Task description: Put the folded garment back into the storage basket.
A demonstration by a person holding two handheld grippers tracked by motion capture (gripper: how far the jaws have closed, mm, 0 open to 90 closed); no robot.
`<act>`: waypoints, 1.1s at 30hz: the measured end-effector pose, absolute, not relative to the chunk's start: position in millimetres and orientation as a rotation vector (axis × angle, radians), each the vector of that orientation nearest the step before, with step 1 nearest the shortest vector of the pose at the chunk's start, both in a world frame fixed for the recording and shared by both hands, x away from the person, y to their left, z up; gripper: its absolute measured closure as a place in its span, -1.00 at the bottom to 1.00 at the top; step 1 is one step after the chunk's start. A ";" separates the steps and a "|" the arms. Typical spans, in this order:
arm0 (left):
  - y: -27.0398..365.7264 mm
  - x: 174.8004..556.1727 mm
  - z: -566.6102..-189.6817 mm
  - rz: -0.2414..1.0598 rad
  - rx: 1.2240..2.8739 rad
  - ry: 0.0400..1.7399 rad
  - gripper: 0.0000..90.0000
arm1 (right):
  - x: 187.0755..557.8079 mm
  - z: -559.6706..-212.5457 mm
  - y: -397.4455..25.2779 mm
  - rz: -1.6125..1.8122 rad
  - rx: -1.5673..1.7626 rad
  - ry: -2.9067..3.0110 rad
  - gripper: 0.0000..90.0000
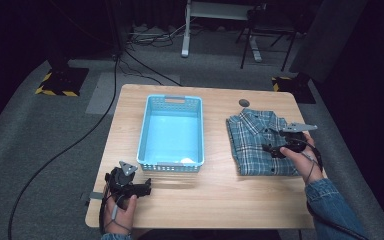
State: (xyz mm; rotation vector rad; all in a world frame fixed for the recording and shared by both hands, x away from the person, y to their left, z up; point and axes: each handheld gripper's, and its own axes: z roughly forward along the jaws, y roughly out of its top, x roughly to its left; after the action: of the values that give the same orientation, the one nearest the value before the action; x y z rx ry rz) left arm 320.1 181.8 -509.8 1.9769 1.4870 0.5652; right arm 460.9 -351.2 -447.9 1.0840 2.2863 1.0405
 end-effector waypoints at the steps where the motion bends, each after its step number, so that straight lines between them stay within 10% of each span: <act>1: 181.7 320.1 -509.8 0.565 1.977 1.487 -1.00 | 461.5 -450.2 -351.3 1.040 1.090 2.288 -1.00; 33: 181.7 320.3 -509.8 0.564 1.976 1.489 -1.00 | 466.1 -494.9 -351.4 1.003 1.256 2.275 -1.00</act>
State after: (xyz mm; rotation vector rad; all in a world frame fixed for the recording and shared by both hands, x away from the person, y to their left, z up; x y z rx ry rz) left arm 320.3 181.7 -509.8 1.9765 1.4885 0.5644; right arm 466.1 -351.4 -494.9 1.2560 2.2755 1.0029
